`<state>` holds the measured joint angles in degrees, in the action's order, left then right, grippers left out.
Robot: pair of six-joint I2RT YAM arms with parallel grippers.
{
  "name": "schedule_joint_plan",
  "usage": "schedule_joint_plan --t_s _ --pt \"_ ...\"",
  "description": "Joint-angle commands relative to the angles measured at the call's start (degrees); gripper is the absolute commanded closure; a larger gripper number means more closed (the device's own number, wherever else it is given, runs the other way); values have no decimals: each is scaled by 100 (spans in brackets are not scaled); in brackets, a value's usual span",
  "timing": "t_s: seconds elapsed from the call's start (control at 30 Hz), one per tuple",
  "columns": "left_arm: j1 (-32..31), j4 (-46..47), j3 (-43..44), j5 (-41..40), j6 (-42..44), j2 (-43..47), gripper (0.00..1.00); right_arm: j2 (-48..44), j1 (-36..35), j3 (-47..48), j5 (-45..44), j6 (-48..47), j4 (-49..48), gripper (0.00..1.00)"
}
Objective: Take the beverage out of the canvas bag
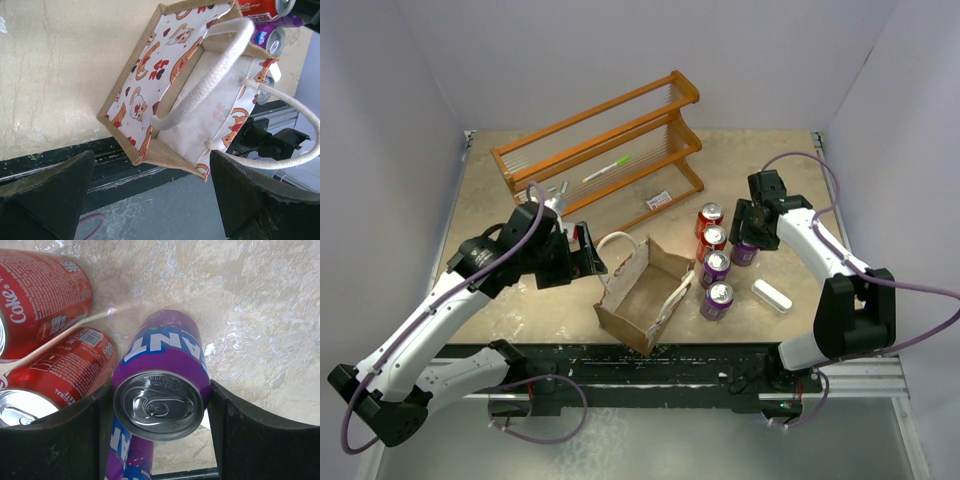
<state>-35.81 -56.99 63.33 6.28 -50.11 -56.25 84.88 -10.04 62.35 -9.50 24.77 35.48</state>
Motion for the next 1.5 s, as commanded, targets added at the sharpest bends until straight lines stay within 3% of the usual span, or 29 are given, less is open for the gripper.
schedule_joint_plan --t_s 0.0,0.07,0.2,0.5,0.6,0.83,1.07,1.2,1.47 --pt "-11 -31 511 -247 192 171 1 -313 2 -93 122 -150 -102 28" --pt "-11 9 580 -325 211 302 1 -382 2 -34 32 -157 -18 17" --pt "-6 204 626 -424 302 592 1 -636 2 116 26 -175 233 7" --pt "-9 283 1443 -1079 719 489 1 -1901 -70 892 -497 -197 1207 0" --pt "-12 290 1938 -1357 1118 390 1 -2180 -106 1818 -210 -373 1825 0" --pt "-10 127 3623 -2073 2116 48 1 -2682 -112 4789 1560 -701 2478 0" --pt "-11 -4 4765 -2444 2747 69 1 -2438 -112 7041 1785 -430 3301 0" --pt "-6 -208 5101 -2530 2790 172 1 -2565 -110 7397 1828 -318 3302 0" --pt "-12 -516 5238 -2807 2710 485 1 -2716 -112 7156 1311 -170 3357 0"
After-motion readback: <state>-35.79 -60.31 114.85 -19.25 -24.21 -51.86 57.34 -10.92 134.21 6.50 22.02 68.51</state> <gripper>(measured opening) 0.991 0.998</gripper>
